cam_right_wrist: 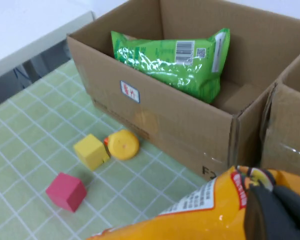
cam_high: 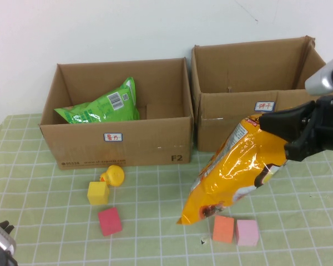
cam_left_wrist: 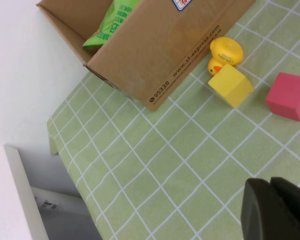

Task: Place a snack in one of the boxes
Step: Pick up the potato chip, then place the potato chip in the potato chip box

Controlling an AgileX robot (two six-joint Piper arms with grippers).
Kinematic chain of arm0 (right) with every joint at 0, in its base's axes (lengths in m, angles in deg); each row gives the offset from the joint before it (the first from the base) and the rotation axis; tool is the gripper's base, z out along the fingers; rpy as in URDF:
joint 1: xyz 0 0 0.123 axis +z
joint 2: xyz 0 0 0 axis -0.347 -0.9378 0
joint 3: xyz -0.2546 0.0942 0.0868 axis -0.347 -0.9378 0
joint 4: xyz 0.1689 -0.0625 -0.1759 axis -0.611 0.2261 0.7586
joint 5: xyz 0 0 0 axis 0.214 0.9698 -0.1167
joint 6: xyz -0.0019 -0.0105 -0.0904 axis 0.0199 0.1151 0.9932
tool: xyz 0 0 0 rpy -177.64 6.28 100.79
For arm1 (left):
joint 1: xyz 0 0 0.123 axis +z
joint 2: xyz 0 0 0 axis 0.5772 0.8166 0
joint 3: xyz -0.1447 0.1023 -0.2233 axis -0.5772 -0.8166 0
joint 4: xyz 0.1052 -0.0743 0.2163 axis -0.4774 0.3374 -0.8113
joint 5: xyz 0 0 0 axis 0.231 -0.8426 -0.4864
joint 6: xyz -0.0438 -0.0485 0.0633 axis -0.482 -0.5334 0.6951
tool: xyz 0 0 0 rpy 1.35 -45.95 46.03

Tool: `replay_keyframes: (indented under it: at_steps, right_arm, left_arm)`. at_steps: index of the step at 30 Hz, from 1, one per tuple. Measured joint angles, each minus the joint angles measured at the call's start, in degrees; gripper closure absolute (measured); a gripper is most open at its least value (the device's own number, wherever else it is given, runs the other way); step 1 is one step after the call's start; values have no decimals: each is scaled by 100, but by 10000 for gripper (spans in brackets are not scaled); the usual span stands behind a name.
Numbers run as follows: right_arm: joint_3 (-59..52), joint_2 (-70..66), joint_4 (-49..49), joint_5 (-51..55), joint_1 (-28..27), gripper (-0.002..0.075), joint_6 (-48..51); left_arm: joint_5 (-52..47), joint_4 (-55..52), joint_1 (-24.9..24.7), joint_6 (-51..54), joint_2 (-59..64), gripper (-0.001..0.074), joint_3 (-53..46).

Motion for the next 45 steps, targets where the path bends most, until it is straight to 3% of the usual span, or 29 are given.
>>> replay_keyframes:
  at_steps: [6, 18, 39, 42, 45]
  right_arm:
    - [59, 0, -731, 288, 0, 726, 537]
    - [1522, -139, -889, 541, 13, 727, 739]
    - [6034, -3644, -940, -485, 1108, 726, 702]
    - [6099, -3982, -975, -1112, 1226, 678, 681]
    - [6134, -4191, -1020, -1796, 1356, 508, 566]
  left_arm:
    - [0, 0, 0, -22, 0, 736, 0]
    - [13, 0, 0, -22, 0, 736, 0]
    - [13, 0, -12, -74, 0, 736, 0]
    - [13, 0, -12, -74, 0, 736, 0]
    - [13, 11, -12, -74, 0, 736, 0]
